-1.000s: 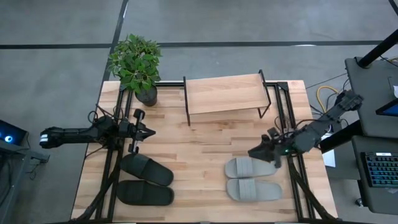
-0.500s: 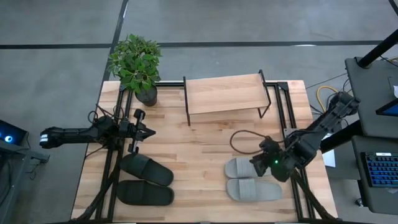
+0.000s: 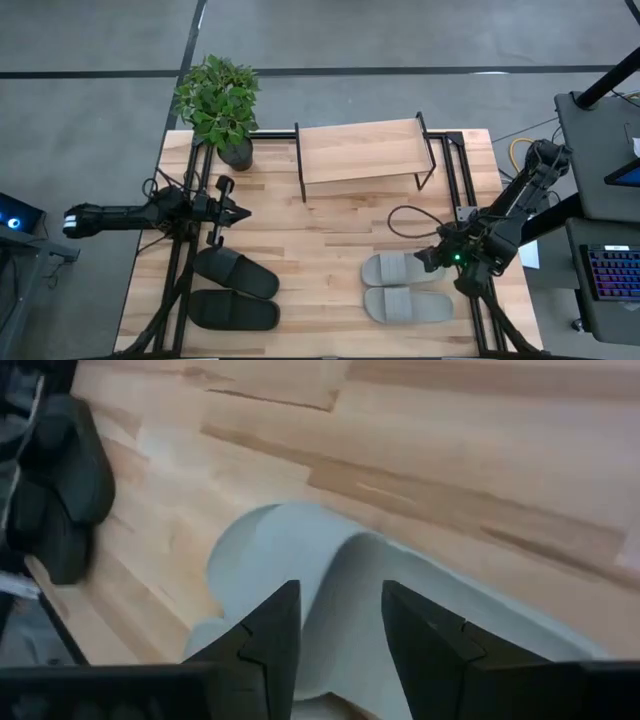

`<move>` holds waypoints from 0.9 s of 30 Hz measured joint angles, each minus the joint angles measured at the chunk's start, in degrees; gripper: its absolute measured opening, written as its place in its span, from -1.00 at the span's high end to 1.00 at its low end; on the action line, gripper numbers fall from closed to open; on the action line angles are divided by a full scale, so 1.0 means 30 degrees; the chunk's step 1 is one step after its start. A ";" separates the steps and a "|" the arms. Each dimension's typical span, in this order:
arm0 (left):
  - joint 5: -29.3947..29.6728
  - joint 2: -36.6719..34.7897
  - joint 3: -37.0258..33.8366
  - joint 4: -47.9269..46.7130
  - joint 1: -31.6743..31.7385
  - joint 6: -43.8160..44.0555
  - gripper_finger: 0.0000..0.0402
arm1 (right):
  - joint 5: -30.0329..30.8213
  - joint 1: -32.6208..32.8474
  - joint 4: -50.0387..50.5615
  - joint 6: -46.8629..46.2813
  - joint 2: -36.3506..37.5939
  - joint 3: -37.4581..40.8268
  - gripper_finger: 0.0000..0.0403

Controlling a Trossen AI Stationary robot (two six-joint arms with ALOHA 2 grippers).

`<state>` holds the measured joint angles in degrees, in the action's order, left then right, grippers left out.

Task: Pick and place slides into the shelf
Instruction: Put the top gray slide on the shelf

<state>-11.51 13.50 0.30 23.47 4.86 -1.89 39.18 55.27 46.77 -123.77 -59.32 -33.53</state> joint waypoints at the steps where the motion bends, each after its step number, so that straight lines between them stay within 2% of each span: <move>1: 0.0000 0.0000 0.0000 0.0005 0.0000 0.0000 1.00 | -0.0001 -0.0013 -0.0702 -0.0059 -0.0013 0.0315 0.31; 10: -0.0004 0.0036 0.0000 0.0002 0.0000 -0.0007 1.00 | 0.0602 -0.0018 -0.5542 0.0242 -0.0557 0.2093 0.28; 27: -0.0004 0.0213 0.0000 0.0030 -0.0005 -0.0007 1.00 | 0.0984 -0.0185 -0.6928 -0.0616 -0.2939 0.1993 0.36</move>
<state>-11.52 14.14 0.30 23.56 4.85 -1.91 42.13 54.72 25.98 -125.62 -68.14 -27.55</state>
